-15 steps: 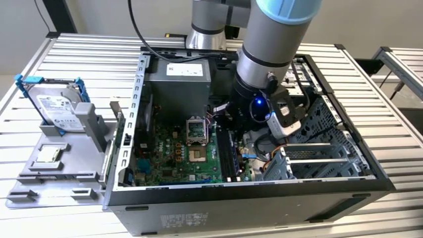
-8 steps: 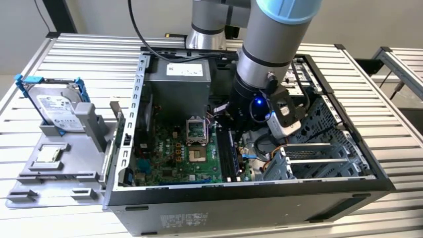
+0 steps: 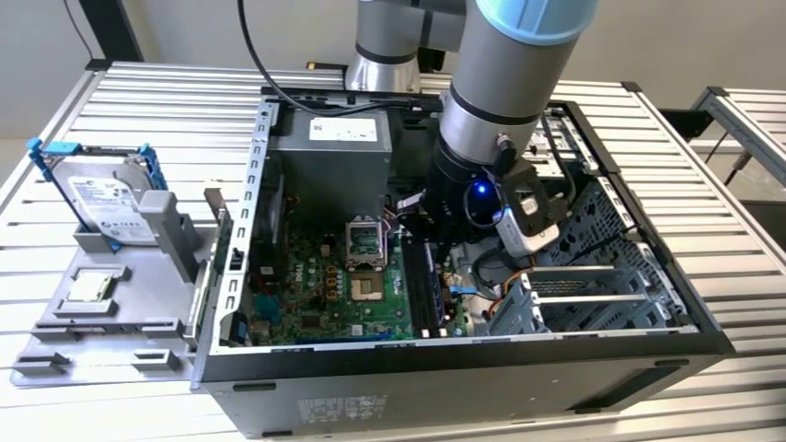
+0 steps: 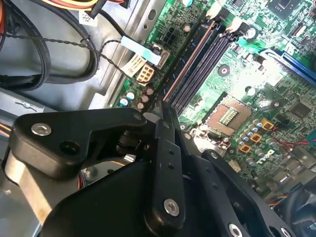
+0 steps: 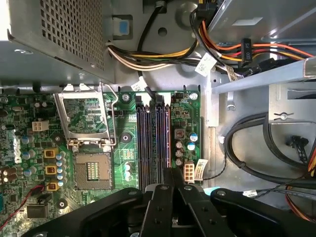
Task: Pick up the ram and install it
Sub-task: 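Insert the ram into the slot, then press down the ram until it locks into place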
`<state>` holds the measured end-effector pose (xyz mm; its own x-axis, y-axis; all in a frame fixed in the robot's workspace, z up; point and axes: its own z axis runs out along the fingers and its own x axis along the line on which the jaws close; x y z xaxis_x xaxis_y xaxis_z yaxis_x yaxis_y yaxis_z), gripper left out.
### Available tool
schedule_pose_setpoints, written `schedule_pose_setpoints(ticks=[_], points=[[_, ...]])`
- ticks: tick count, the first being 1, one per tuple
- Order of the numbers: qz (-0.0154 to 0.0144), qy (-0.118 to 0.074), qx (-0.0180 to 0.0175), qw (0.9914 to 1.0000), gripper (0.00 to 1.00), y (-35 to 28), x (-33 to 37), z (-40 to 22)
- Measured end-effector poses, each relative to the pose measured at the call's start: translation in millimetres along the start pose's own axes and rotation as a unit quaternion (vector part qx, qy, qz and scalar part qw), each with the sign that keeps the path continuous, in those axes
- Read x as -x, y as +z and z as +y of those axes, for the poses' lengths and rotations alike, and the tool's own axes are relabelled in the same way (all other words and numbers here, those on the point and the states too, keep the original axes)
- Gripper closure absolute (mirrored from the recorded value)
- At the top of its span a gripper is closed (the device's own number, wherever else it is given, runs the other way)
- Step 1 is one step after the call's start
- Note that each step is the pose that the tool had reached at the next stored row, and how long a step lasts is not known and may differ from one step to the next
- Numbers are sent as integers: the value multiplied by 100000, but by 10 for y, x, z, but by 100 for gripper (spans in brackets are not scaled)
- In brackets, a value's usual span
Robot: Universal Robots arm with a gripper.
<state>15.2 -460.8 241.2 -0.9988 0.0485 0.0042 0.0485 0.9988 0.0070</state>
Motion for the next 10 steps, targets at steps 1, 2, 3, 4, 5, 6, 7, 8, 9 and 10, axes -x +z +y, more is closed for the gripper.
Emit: schedule_pose_setpoints(ticks=[1,2,3,4,5,6,7,8,9,10], points=[[-1,0,1,100000,100,0,0,0],[-2,2,0,100000,100,0,0,0],[-2,0,0,100000,100,0,0,0],[0,-115,0,100000,100,0,0,0],[3,-561,2,99998,100,0,0,0],[6,-1436,-6,99990,100,0,0,0],[15,-2334,-11,99973,100,0,0,0],[22,-3263,-19,99947,100,-1,0,-1],[26,-4158,-25,99914,100,-1,0,-1],[32,-5013,-26,99874,100,-1,0,-1]])
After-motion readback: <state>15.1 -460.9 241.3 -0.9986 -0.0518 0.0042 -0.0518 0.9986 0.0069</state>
